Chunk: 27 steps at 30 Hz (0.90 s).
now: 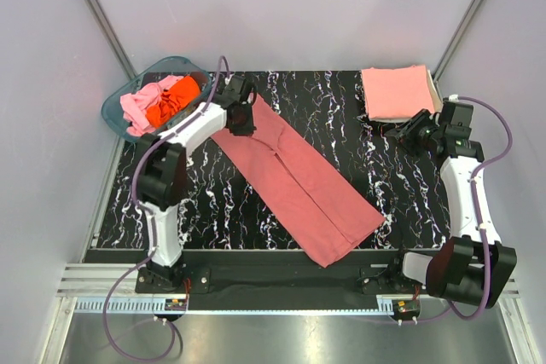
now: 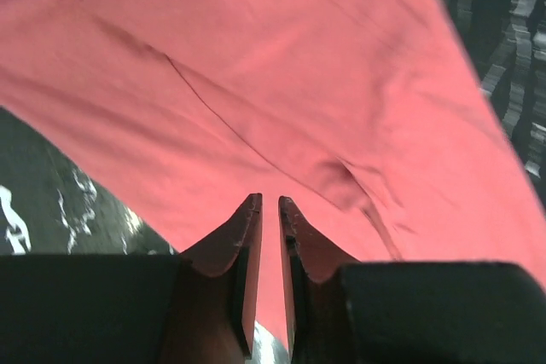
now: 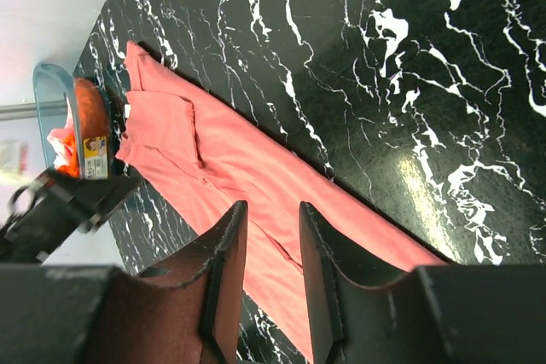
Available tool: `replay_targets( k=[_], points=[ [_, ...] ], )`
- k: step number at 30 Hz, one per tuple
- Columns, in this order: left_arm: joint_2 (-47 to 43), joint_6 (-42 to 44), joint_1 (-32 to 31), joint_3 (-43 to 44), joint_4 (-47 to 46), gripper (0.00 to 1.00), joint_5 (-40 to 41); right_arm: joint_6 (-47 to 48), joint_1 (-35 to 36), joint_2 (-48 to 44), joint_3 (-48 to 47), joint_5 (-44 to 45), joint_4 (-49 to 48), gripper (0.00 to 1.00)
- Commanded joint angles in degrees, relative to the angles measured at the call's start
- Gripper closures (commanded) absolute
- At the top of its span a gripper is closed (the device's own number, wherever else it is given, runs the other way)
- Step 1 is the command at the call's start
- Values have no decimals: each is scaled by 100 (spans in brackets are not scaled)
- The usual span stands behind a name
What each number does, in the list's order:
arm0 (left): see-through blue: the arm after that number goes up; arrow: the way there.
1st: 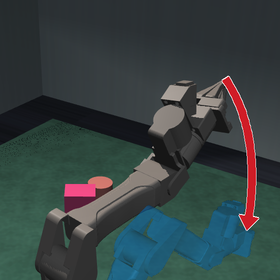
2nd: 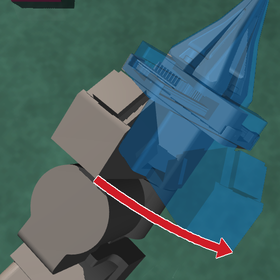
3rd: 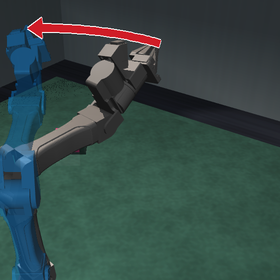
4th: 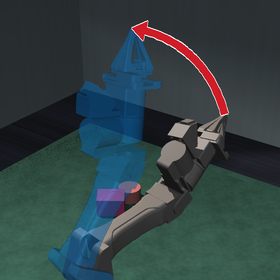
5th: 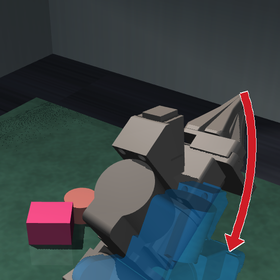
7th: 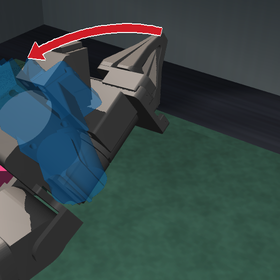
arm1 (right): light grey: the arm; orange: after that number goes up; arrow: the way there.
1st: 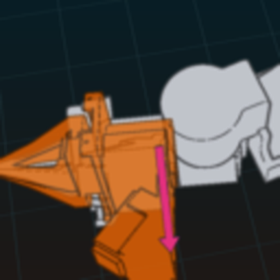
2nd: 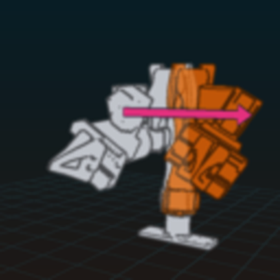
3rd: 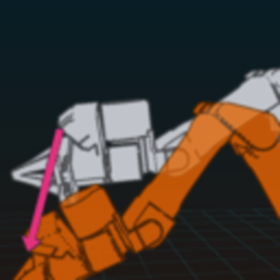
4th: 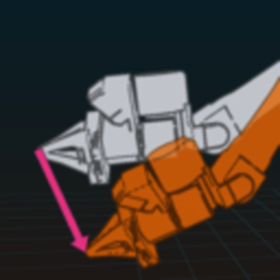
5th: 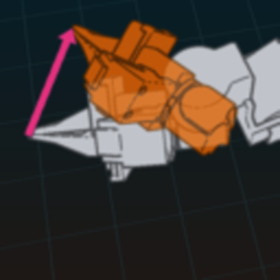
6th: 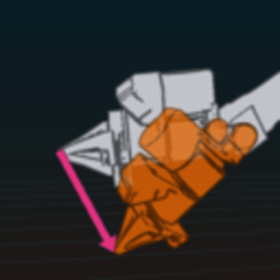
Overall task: Fold and stack the t-shirts
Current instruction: Fold the tshirt
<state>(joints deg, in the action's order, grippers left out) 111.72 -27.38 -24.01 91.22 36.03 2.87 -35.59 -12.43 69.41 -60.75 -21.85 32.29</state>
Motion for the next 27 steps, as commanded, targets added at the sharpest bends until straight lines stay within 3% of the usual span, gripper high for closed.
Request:
replay_targets(
  k=[1, 13, 20, 21, 23, 27],
  points=[
    [534, 233, 80, 404, 141, 82, 248, 26, -14, -111, 63, -189, -267, 61],
    [2204, 180, 230, 2039, 211, 81, -260, -97, -14, 222, 99, -425, -601, 61],
    [3924, 277, 256, 4445, 141, 75, -2333, -246, -14, 407, 55, -593, -847, 61],
    [4058, 233, 256, 4962, -59, 74, -2561, -255, -14, 450, 37, -636, -865, 61],
    [4226, 49, 283, 5160, -489, 72, -2669, -255, -14, 591, -42, -645, -891, 61],
    [4033, -434, 362, 4660, -2333, 71, -3002, -308, -14, 785, -182, -681, -935, 61]
  ],
)
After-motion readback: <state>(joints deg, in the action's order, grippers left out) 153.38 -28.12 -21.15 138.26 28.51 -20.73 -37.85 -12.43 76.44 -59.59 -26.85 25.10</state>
